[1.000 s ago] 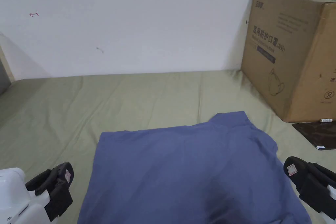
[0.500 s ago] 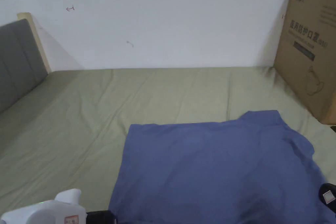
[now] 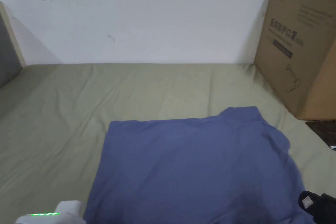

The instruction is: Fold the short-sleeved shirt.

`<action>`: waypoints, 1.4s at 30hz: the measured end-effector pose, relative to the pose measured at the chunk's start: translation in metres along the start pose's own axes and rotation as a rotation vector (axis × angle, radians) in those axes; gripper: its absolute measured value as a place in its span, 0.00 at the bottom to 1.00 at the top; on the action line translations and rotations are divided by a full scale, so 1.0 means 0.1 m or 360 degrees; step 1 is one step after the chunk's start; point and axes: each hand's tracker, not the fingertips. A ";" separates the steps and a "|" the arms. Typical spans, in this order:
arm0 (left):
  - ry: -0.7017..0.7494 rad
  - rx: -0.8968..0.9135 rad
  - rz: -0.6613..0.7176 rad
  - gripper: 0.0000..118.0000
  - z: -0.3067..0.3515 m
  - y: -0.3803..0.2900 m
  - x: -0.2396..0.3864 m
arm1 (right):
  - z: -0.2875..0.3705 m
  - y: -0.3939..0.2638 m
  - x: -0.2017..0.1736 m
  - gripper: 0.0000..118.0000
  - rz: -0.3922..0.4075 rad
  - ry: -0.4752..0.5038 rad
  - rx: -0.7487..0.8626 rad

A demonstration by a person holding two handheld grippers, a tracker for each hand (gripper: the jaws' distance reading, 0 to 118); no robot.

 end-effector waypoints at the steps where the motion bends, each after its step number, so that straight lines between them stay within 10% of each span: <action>1: 0.0004 0.0048 -0.0040 0.17 0.11 -0.02 0.03 | -0.02 0.01 0.07 0.00 -0.0025 -0.0071 -0.0018; 2: -0.0044 0.0084 -0.0049 0.04 0.20 -0.03 0.04 | -0.04 0.02 0.11 0.00 -0.0033 -0.0120 -0.0051; 10: -0.0273 0.0306 0.0099 0.03 0.67 -0.05 0.02 | -0.19 0.05 0.73 0.01 0.0103 -0.0356 -0.0332; 11: -0.0299 0.0319 0.0126 0.03 0.70 -0.04 0.00 | -0.22 0.04 0.79 0.10 0.0128 -0.0391 -0.0384; 14: -0.0288 0.0333 0.0110 0.03 0.83 0.00 0.08 | -0.42 -0.08 0.99 1.00 0.0178 -0.0485 -0.0648; 24: -0.0157 0.0248 0.0008 0.03 0.71 0.02 0.16 | -0.71 -0.46 1.12 0.82 0.0505 -0.0741 -0.0934; 29: -0.0154 0.0205 0.0025 0.03 0.64 -0.01 0.13 | -0.52 -0.36 0.97 0.03 0.0526 -0.0665 -0.0841; 31: -0.0165 0.0203 0.0035 0.03 0.64 -0.01 0.12 | -0.45 -0.29 0.97 0.03 0.0439 -0.0468 -0.0811; 42: -0.0219 0.0146 -0.0023 0.03 0.80 -0.27 0.02 | 0.00 -0.26 0.96 0.03 0.0468 -0.0495 -0.0831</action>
